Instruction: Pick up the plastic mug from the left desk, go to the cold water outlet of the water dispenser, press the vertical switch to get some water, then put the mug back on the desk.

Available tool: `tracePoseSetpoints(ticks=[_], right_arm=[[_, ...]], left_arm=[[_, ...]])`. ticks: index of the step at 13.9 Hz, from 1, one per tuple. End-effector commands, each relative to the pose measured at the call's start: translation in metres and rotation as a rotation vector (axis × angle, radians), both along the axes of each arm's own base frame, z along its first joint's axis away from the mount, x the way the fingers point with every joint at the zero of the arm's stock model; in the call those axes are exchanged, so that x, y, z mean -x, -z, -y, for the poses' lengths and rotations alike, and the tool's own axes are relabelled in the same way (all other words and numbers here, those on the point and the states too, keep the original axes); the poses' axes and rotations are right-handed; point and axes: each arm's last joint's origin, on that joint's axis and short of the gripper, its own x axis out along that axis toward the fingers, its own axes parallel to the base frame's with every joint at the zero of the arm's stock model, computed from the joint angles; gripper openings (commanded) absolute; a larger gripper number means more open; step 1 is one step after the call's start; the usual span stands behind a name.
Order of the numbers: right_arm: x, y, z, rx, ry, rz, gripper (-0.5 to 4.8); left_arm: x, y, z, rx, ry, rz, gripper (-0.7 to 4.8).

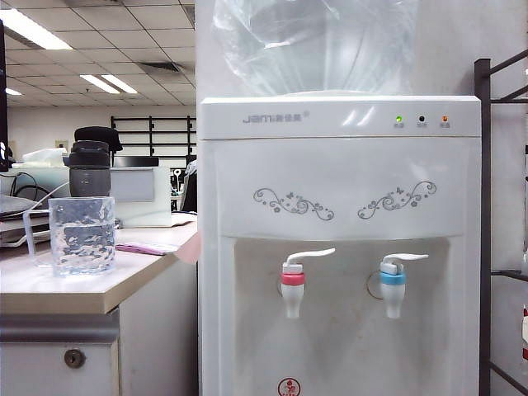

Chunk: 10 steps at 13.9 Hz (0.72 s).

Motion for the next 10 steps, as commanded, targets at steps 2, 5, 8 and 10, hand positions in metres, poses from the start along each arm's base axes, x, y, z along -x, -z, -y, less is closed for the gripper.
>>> tracePoseSetpoints(ticks=[2, 5, 8, 10], right_arm=[[0.006, 0.019, 0.005, -0.077, 0.045, 0.012, -0.05], [0.004, 0.041, 0.005, -0.120, 0.038, -0.036, -0.05], [0.004, 0.043, 0.005, -0.117, 0.040, -0.057, -0.05], [0.004, 0.043, 0.005, -0.117, 0.042, -0.057, -0.05]], left_arm=[[0.000, -0.001, 0.000, 0.001, 0.002, 0.014, 0.21], [0.000, -0.001, 0.000, 0.001, 0.002, 0.011, 0.21], [0.000, -0.001, 0.000, 0.001, 0.002, 0.011, 0.21], [0.000, -0.001, 0.000, 0.001, 0.002, 0.011, 0.21]])
